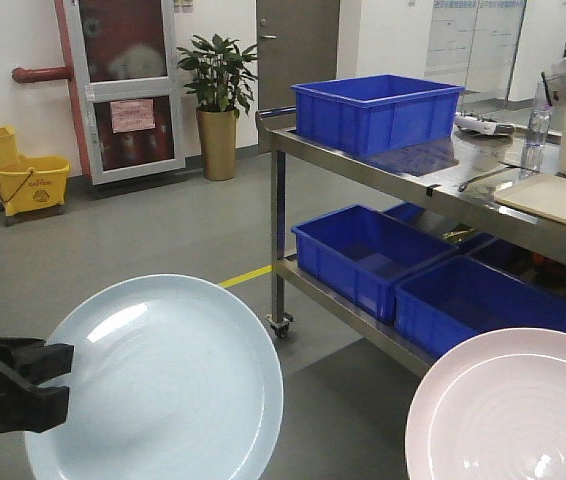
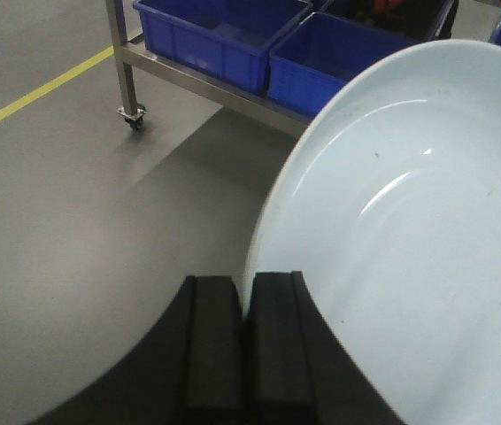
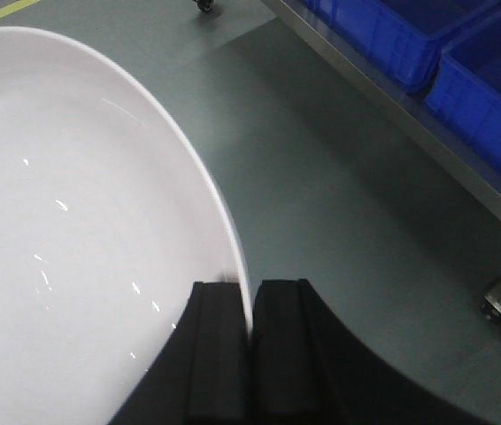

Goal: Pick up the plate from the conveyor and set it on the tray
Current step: 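Drive the base to the steel table holding both plates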

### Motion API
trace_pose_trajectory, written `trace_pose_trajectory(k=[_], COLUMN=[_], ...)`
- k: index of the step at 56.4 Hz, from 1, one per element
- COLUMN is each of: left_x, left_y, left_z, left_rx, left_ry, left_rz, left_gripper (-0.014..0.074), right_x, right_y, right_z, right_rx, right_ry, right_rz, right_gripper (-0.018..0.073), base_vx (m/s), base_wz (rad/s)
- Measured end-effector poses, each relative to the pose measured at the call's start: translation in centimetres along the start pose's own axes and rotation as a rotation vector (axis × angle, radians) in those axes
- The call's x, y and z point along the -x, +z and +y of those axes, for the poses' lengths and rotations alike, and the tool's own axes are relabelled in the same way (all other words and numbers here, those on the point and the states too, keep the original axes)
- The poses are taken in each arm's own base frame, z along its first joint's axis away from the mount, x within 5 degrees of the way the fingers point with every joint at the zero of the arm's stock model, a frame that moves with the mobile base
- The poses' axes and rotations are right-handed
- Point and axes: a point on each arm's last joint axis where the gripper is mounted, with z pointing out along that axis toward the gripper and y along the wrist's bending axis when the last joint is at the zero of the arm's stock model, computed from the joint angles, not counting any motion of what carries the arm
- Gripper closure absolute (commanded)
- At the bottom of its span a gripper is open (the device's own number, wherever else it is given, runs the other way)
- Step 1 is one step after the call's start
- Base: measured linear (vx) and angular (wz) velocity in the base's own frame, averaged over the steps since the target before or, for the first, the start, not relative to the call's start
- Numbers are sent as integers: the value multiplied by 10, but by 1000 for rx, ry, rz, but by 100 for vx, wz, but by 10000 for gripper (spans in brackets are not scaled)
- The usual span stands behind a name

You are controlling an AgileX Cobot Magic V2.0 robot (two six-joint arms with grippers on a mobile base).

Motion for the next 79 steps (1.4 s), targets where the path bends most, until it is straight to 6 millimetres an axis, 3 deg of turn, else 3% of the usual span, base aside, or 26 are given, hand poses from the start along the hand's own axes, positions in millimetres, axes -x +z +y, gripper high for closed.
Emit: trace_pose_trajectory(k=[46, 79], left_x=[0, 0], left_y=[0, 0], left_z=[0, 0], left_rx=[0, 0], left_ry=[0, 0], left_rz=[0, 0], left_gripper=[594, 594], right_x=[0, 0], right_y=[0, 0], right_z=[0, 0], right_rx=[4, 4], right_ry=[3, 3], right_rz=[-1, -1], right_gripper=[571, 571], base_vx=[54, 45], base_wz=[-5, -35])
